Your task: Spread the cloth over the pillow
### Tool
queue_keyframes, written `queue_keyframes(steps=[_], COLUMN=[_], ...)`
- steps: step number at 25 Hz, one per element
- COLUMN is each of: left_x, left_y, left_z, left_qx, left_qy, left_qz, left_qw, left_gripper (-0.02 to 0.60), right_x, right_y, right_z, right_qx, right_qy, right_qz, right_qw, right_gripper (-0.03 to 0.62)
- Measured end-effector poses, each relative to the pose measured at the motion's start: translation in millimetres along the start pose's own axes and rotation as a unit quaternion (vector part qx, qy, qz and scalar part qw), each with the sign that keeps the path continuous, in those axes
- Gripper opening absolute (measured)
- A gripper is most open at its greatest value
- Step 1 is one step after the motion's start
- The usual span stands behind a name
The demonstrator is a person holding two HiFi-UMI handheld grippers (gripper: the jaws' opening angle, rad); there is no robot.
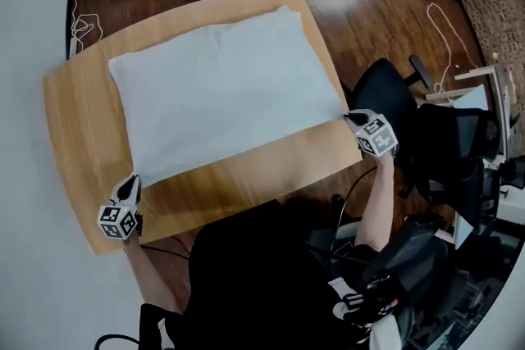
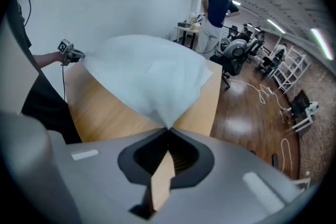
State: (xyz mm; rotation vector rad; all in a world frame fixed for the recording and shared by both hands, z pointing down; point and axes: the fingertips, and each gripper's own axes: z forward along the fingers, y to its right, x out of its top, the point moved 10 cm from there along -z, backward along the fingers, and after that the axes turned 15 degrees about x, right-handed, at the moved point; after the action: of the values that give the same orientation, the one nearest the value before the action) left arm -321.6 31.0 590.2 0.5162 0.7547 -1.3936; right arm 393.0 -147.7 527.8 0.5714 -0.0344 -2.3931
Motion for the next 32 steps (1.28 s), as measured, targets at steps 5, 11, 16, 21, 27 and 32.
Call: queue_keyframes(steps=[5,11,16,21,27,32], left_x=[-28.1,-40.6,-37.7,-50.2,-6.7,111.5], left_y=[7.5,6.6,2.4,-21.1,-30.1,51.2], left_z=[20.1,46.9,51.6,20.2,-31.4,15.5], left_qx=[-0.004,0.004,0.009,0.033,0.094,-0.055], left_qy=[-0.047,-0.100,-0.090,-0.038,0.101,0.181], left_qz=[0.001,0.013,0.008,-0.053,-0.164,-0.119], left_qw=[0.9989,0.9949,0.9959,0.9973,0.9768,0.9746], left_gripper=[0.008,0.009,0.044,0.103,0.103,0.097], right_x=[-41.0,-44.6,-42.7,-59.5,170.0,298.6], right_y=[12.9,30.8,35.4,89.0,130.4,192.7], right_z=[54.3,118.9,114.6,56.4,25.5,109.4], right_qx=[0.020,0.021,0.034,-0.081,-0.065,0.006], right_qy=[-0.023,-0.040,-0.060,-0.195,0.215,0.222], right_qz=[0.040,0.038,0.030,0.085,-0.087,-0.147], right_qw=[0.999,0.998,0.997,0.974,0.970,0.964], right_gripper=[0.005,0.005,0.040,0.149,0.064,-0.008])
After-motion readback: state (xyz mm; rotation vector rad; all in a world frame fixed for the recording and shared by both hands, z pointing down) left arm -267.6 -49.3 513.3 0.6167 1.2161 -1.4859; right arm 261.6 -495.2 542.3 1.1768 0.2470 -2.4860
